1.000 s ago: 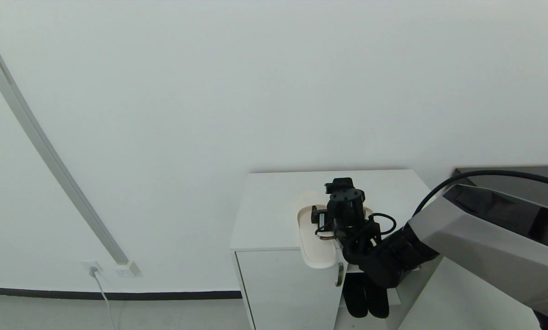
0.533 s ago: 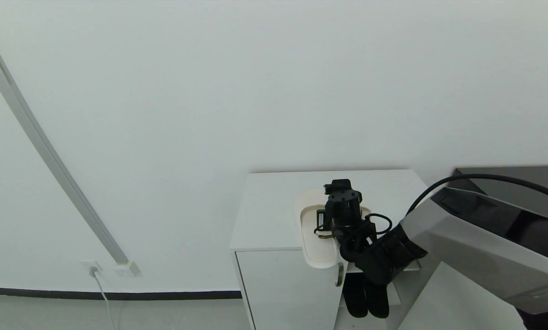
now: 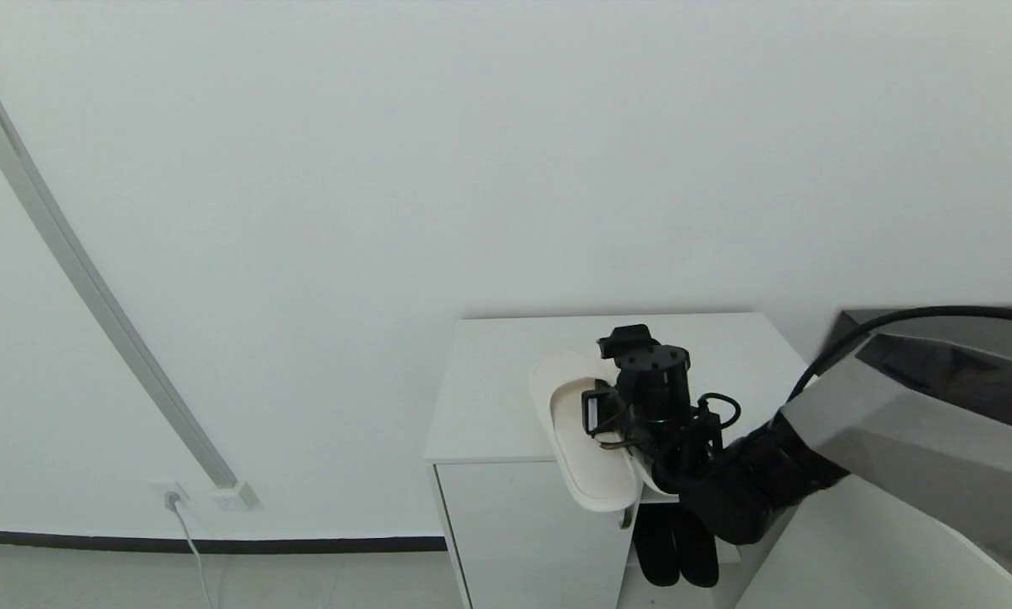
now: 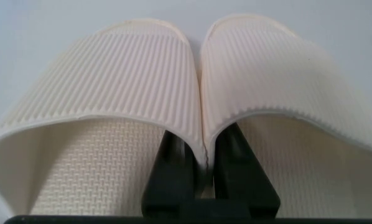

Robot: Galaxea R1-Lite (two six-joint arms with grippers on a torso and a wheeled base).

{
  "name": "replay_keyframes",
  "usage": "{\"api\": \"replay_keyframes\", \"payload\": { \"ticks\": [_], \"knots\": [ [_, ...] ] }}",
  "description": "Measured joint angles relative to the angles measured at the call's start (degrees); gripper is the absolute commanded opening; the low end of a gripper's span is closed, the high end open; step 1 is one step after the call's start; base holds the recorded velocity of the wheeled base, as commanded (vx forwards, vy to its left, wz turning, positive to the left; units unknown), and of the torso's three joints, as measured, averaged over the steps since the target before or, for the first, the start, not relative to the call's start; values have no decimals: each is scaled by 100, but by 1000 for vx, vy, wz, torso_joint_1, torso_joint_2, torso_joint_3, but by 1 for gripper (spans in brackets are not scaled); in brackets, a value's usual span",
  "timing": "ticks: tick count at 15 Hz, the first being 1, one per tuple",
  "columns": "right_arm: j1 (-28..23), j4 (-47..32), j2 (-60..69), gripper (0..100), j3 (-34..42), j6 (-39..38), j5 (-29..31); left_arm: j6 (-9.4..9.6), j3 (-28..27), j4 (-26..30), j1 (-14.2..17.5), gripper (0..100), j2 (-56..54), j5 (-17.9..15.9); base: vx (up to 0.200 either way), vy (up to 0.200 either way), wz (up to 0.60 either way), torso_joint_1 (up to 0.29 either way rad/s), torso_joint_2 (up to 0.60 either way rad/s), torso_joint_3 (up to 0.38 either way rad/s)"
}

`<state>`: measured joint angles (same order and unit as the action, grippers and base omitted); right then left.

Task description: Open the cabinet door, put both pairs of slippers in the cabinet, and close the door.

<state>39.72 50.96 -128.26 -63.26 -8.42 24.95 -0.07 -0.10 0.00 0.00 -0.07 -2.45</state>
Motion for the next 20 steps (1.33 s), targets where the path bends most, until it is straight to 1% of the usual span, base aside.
{"api": "replay_keyframes", "payload": {
  "ticks": [3,5,7,10,18,20],
  "knots": [
    [278,-11,1070,0,1193,33,-530,5,0,0,0,0,0,-1,0,0,0,0,0,0],
    [499,-76,1759,0,1988,27,-690,7,0,0,0,0,0,-1,0,0,0,0,0,0],
    [708,-117,2253,0,2483,0,-755,7,0,0,0,0,0,-1,0,0,0,0,0,0],
    [840,-121,2526,0,2632,-2,-756,7,0,0,-2,0,0,0,0,0,0,0,0,0],
    [1020,-130,2616,0,2712,-2,-747,5,2,0,0,0,0,-1,-200,0,0,5,1,2],
    [1023,-132,2619,0,2729,5,-750,2,0,0,0,0,0,0,0,0,0,0,0,0]
  ]
}}
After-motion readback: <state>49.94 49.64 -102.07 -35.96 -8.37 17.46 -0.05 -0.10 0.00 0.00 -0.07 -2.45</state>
